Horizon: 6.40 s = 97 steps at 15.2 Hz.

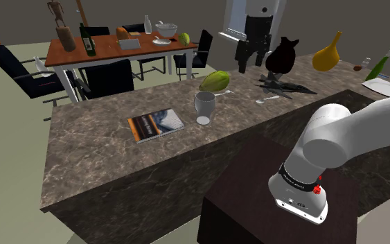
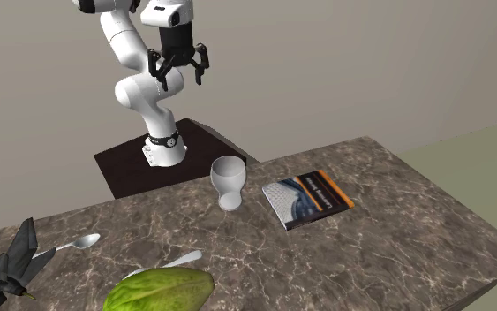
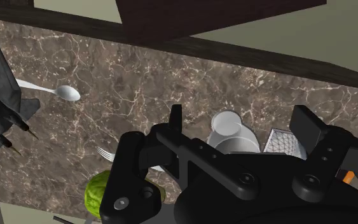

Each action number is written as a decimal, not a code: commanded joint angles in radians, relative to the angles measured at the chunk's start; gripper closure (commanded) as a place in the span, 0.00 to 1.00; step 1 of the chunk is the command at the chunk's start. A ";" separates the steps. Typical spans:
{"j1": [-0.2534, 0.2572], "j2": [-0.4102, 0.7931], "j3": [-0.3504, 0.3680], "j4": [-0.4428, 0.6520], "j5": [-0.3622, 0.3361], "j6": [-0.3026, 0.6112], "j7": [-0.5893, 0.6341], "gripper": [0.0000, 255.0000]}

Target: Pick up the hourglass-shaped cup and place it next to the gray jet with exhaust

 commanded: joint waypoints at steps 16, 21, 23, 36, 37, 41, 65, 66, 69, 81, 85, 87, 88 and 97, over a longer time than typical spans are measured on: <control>-0.017 0.542 -0.013 0.098 -0.043 0.337 0.053 0.00; -0.022 0.681 -0.018 0.149 -0.051 0.399 0.065 0.00; -0.024 0.685 -0.020 0.126 -0.053 0.426 0.065 0.00; -0.027 0.697 -0.024 0.077 -0.056 0.488 0.067 1.00; -0.027 0.697 -0.024 0.077 -0.056 0.488 0.067 1.00; -0.027 0.697 -0.023 0.077 -0.056 0.488 0.067 1.00; -0.023 0.611 -0.018 0.258 -0.052 0.222 0.046 1.00; -0.023 0.609 -0.018 0.270 -0.052 0.208 0.045 1.00; -0.023 0.604 -0.017 0.305 -0.052 0.168 0.041 1.00; -0.021 0.604 -0.014 0.466 -0.050 0.008 0.027 1.00; -0.021 0.611 -0.013 0.527 -0.050 -0.046 0.021 1.00; -0.021 0.615 -0.013 0.555 -0.050 -0.070 0.019 1.00; -0.031 0.603 -0.025 0.542 -0.057 -0.066 -0.003 1.00; -0.122 0.539 -0.148 0.475 -0.127 -0.033 -0.210 1.00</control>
